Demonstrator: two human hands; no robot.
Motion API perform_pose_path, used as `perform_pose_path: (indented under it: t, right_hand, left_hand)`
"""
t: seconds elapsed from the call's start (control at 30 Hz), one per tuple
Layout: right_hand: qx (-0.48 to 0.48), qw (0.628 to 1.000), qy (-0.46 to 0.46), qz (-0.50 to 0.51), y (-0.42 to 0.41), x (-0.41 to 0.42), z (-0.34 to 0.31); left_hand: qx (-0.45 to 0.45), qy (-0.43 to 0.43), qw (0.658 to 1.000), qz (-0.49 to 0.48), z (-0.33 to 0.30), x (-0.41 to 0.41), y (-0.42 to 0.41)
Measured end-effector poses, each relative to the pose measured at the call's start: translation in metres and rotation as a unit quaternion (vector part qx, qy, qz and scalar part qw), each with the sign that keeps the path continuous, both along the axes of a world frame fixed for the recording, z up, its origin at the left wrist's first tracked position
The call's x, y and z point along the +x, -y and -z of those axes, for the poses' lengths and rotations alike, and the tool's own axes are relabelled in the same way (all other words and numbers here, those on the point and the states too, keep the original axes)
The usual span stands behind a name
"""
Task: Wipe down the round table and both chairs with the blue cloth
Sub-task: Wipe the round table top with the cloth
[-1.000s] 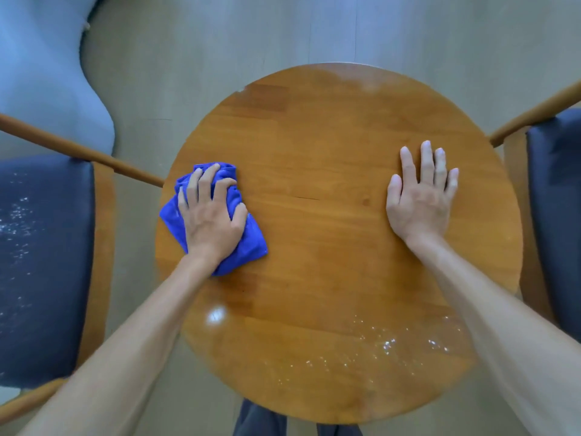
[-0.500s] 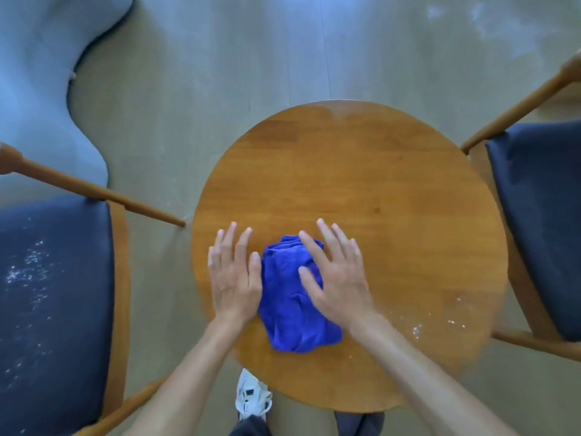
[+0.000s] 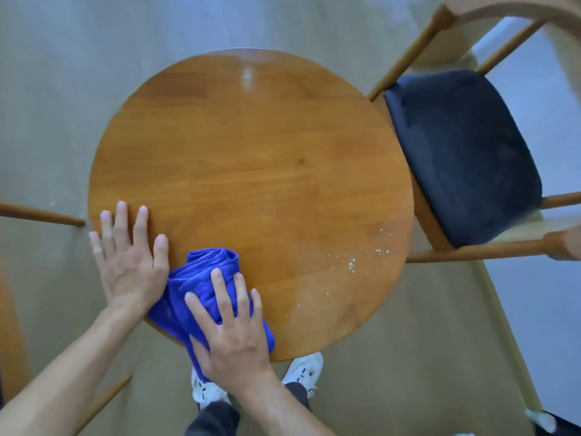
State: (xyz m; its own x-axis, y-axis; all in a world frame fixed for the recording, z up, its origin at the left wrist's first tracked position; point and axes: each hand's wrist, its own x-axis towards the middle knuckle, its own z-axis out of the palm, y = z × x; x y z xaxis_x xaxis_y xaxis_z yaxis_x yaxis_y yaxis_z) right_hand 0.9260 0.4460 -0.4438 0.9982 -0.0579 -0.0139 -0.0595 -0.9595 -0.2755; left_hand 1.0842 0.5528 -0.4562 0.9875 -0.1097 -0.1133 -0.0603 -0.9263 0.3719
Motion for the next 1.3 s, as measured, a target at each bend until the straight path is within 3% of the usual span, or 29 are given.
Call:
perform_pose_path:
  t: [0.07, 0.13, 0.27, 0.4, 0.47, 0.6, 0.67, 0.73, 0.8, 0.87, 0.97, 1.03, 1.1, 1.2, 1.3]
  right_hand:
    - [-0.014, 0.999, 0.028, -0.026, 0.051, -0.015, 0.003]
    - [-0.046, 0.998, 0.040, 0.013, 0.120, -0.024, 0.006]
    - [-0.096, 0.956, 0.015, 0.276, 0.229, -0.021, 0.005]
    - [-0.076, 0.866, 0.007, 0.495, 0.209, 0.015, 0.004]
    - [-0.069, 0.880, 0.023, 0.469, 0.152, 0.022, 0.004]
    - [-0.013, 0.986, 0.022, 0.166, 0.054, -0.012, 0.002]
    - [0.000, 0.998, 0.034, 0.054, 0.079, -0.037, 0.005]
    - [0.002, 0.999, 0.047, 0.005, 0.140, -0.055, 0.004]
    - [-0.041, 0.996, 0.058, 0.061, 0.216, -0.047, 0.005]
    - [-0.068, 0.975, 0.044, 0.209, 0.285, -0.016, 0.007]
    - [-0.021, 0.902, 0.016, 0.430, 0.334, 0.049, 0.006]
    - [-0.028, 0.867, 0.001, 0.497, 0.322, 0.080, 0.007]
    - [-0.053, 0.892, 0.009, 0.449, 0.277, 0.098, 0.007]
    - [-0.041, 0.959, 0.048, 0.278, 0.181, 0.102, 0.007]
    - [-0.020, 0.990, 0.040, 0.137, 0.121, 0.064, 0.010]
  left_hand:
    - [0.013, 0.025, 0.997, 0.066, 0.001, -0.006, 0.012]
    - [0.024, 0.047, 0.989, 0.141, 0.003, -0.014, 0.032]
    - [0.057, 0.039, 0.984, 0.162, 0.009, -0.027, 0.072]
    - [0.100, 0.051, 0.980, 0.167, 0.016, -0.028, 0.074]
    - [0.097, 0.053, 0.980, 0.164, 0.016, -0.027, 0.074]
    - [0.088, 0.066, 0.982, 0.153, 0.013, -0.028, 0.076]
    - [0.087, 0.061, 0.983, 0.149, 0.012, -0.027, 0.076]
    - [0.089, 0.051, 0.984, 0.143, 0.013, -0.027, 0.078]
    - [0.094, 0.050, 0.984, 0.142, 0.012, -0.028, 0.078]
    - [0.098, 0.052, 0.983, 0.143, 0.013, -0.028, 0.079]
    - [0.102, 0.061, 0.983, 0.140, 0.013, -0.027, 0.080]
    - [0.108, 0.065, 0.982, 0.143, 0.014, -0.029, 0.081]
    - [0.108, 0.064, 0.981, 0.147, 0.012, -0.029, 0.080]
    - [0.101, 0.062, 0.982, 0.145, 0.009, -0.028, 0.080]
    - [0.090, 0.057, 0.983, 0.146, 0.006, -0.029, 0.080]
